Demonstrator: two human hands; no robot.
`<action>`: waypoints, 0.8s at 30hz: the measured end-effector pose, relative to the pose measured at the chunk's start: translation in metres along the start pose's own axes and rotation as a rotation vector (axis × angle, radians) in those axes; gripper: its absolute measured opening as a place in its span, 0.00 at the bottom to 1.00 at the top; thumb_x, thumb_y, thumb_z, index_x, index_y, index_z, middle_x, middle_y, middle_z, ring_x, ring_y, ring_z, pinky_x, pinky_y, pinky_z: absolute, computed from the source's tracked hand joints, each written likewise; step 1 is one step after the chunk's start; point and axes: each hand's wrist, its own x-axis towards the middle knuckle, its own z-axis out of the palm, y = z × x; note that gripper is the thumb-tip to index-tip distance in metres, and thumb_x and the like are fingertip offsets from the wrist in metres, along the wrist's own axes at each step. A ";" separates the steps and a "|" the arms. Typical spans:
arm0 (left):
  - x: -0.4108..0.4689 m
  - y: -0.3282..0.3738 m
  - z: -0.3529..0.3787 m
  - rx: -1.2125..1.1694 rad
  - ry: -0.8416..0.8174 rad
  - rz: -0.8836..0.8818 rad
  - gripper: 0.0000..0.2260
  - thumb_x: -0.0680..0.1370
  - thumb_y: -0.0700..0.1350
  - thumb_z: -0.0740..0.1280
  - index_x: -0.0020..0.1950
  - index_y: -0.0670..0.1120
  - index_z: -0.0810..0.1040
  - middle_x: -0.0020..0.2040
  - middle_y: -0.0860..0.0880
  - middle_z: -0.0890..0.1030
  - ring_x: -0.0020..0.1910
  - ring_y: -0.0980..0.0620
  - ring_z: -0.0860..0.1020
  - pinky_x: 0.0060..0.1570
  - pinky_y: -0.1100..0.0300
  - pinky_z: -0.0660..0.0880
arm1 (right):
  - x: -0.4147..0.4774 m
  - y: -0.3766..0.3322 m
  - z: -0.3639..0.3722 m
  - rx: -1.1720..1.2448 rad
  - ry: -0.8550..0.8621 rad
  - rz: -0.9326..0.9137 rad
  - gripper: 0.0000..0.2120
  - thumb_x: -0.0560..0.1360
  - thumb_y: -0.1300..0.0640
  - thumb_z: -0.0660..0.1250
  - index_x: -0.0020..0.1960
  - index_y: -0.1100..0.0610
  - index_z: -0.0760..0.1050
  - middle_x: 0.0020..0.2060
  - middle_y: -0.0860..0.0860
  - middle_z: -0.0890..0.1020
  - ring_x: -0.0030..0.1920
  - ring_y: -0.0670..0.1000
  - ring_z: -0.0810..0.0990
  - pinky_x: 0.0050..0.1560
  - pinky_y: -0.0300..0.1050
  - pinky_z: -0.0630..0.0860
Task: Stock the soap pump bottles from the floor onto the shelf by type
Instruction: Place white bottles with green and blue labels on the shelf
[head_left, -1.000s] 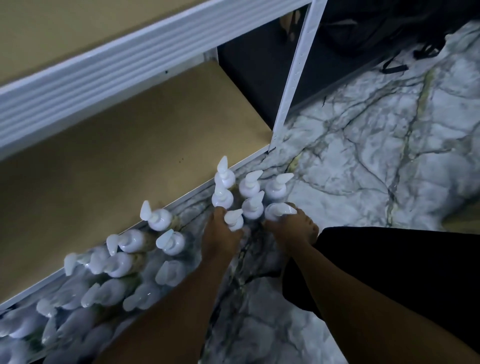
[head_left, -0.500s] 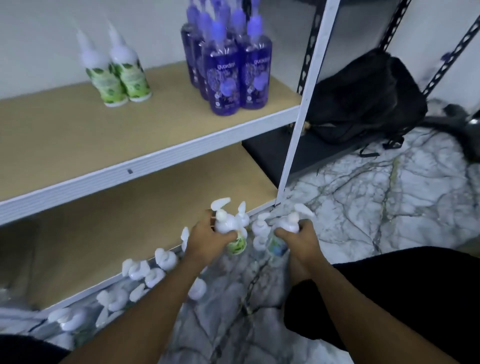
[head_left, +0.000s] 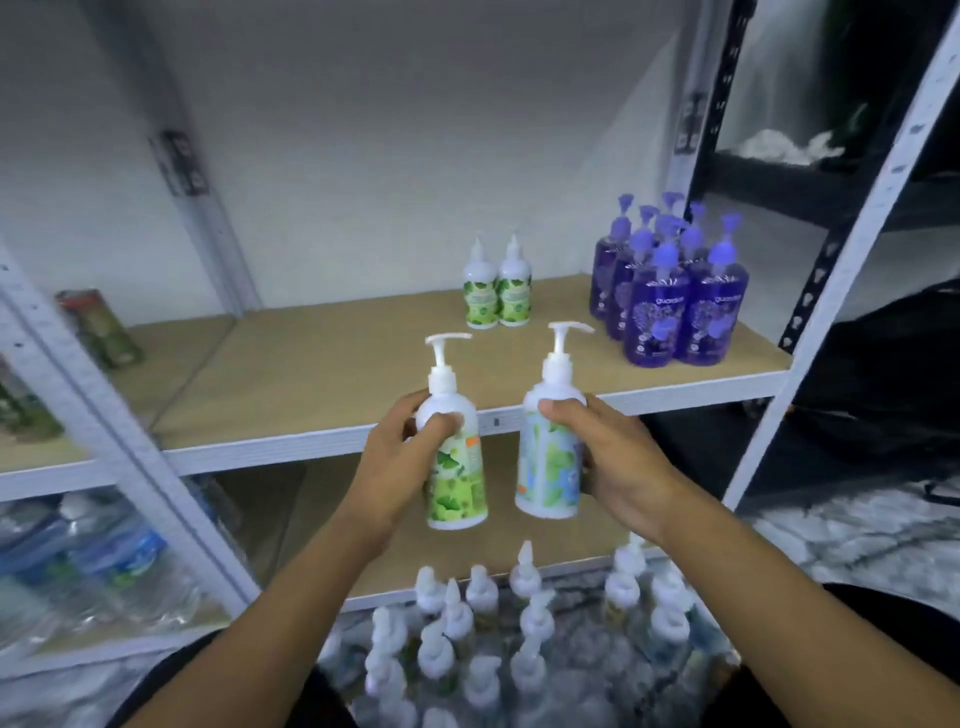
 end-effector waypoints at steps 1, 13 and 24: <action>-0.003 0.000 -0.009 -0.037 0.033 -0.022 0.15 0.73 0.52 0.73 0.59 0.54 0.81 0.53 0.47 0.85 0.53 0.46 0.84 0.50 0.49 0.80 | 0.001 -0.003 0.011 -0.004 -0.029 0.018 0.17 0.73 0.50 0.73 0.59 0.55 0.80 0.48 0.53 0.87 0.51 0.55 0.85 0.58 0.56 0.79; -0.014 -0.015 -0.035 -0.325 0.171 -0.175 0.15 0.80 0.58 0.65 0.62 0.51 0.78 0.52 0.42 0.85 0.48 0.39 0.86 0.46 0.46 0.81 | 0.026 0.034 0.062 0.133 -0.167 0.152 0.30 0.67 0.34 0.69 0.65 0.48 0.76 0.52 0.53 0.85 0.52 0.53 0.85 0.52 0.52 0.81; -0.014 -0.025 -0.049 -0.102 0.151 -0.085 0.22 0.73 0.39 0.76 0.63 0.52 0.73 0.52 0.46 0.83 0.50 0.46 0.84 0.47 0.51 0.83 | 0.037 0.042 0.062 0.112 -0.096 0.073 0.18 0.73 0.67 0.70 0.61 0.60 0.73 0.50 0.57 0.81 0.48 0.56 0.82 0.57 0.63 0.78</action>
